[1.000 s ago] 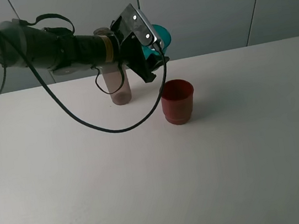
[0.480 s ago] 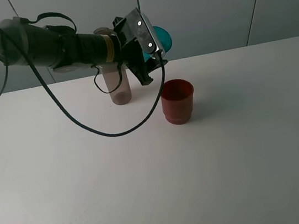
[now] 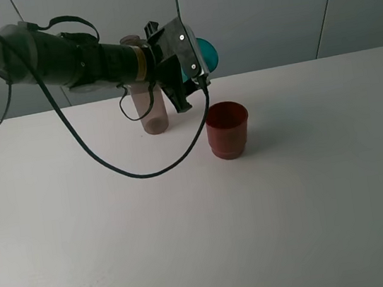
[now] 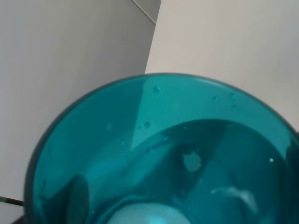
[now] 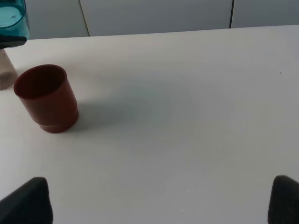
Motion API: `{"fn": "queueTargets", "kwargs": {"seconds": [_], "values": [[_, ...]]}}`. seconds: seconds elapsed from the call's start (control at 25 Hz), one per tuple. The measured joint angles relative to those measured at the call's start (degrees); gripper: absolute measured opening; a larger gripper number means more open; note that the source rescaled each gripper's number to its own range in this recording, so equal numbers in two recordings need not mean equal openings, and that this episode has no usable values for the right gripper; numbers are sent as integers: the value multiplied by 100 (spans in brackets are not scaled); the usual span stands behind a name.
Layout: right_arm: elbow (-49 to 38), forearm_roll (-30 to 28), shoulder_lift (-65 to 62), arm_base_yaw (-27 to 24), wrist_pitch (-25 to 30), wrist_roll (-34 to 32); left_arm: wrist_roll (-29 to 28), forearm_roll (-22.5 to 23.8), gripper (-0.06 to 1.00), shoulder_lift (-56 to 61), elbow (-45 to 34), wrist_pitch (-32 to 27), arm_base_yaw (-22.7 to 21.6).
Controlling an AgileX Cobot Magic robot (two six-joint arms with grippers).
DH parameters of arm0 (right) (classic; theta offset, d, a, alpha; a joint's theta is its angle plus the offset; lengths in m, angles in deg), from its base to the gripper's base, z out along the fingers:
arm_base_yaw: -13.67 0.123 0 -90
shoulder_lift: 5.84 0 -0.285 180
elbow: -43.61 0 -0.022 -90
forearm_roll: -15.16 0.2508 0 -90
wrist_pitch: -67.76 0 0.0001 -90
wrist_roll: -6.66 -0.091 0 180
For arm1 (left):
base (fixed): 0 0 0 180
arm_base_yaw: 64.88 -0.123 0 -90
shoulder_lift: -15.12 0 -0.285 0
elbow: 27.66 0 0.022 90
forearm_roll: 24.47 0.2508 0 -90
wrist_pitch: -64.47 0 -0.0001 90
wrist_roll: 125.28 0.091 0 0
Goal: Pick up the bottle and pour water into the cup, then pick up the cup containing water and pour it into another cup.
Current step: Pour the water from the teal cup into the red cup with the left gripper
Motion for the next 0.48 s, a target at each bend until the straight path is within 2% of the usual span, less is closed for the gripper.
{"fn": "queueTargets", "kwargs": {"seconds": [0.48], "values": [[0,0,0,0,0,0,437,0,4,0,0,-76,57]]}}
